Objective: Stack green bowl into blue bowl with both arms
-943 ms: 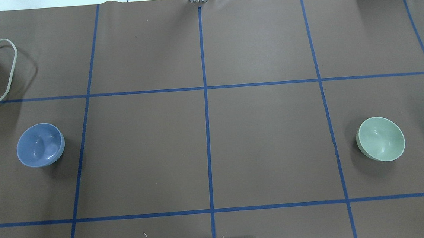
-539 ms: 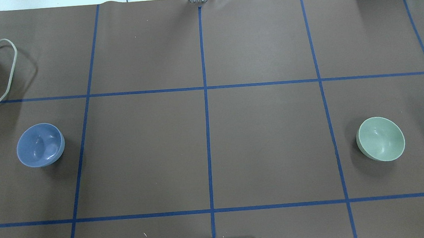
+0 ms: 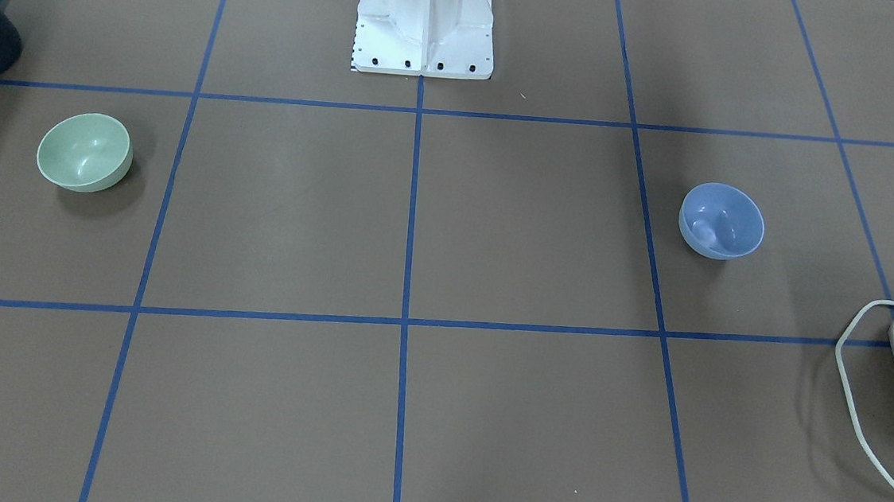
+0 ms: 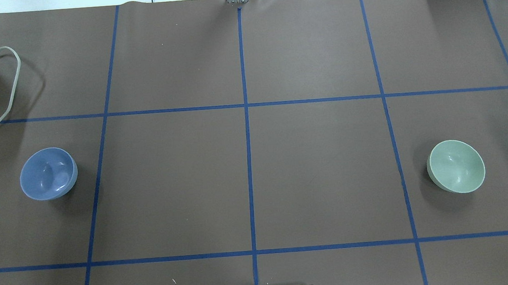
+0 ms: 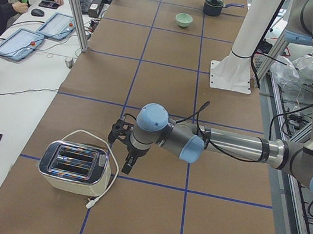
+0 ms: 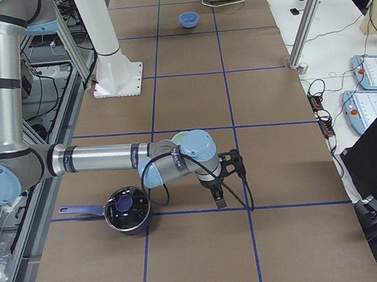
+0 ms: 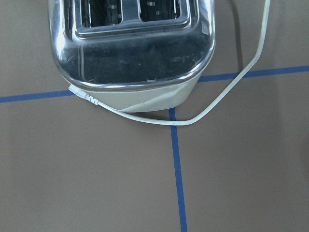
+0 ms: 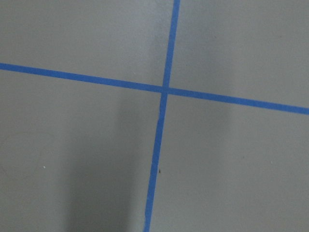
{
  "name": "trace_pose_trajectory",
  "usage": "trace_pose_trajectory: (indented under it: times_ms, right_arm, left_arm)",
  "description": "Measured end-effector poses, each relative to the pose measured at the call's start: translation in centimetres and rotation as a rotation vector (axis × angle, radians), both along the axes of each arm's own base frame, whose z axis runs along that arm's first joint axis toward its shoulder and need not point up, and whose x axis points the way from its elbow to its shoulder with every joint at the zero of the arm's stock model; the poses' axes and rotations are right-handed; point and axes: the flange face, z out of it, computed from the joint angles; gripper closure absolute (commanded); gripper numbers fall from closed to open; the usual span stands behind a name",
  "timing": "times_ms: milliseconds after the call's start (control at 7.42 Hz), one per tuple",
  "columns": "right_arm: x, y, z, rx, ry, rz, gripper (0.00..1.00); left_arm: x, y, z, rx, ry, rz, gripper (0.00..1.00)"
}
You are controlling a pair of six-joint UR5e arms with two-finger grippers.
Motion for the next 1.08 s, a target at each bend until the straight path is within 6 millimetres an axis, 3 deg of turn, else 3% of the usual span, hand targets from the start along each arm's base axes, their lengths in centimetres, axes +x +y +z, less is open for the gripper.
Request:
trace_pose_trajectory:
  times_ms: [404,674,809,1078]
  right_arm:
    - [-0.9,-4.4,-5.2,0.088,-0.041,0.015,0.00]
    - [-3.6,-5.2,-7.1,0.083,-0.078,0.016,0.00]
    - [-6.0,-5.4,-8.1,0.071,-0.095,0.031,0.00]
    - [-11.3,-5.6,-9.3,0.045,-0.077,0.068,0.00]
  left_arm:
    - [0.3,-1.8,-4.3,0.263,0.031,0.017,0.01]
    - [1.1,-1.9,-5.1,0.306,0.077,0.038,0.01]
    - [3.3,-2.4,-5.8,0.281,0.124,0.062,0.01]
    - [11.0,-3.3,-6.8,0.143,0.196,0.096,0.01]
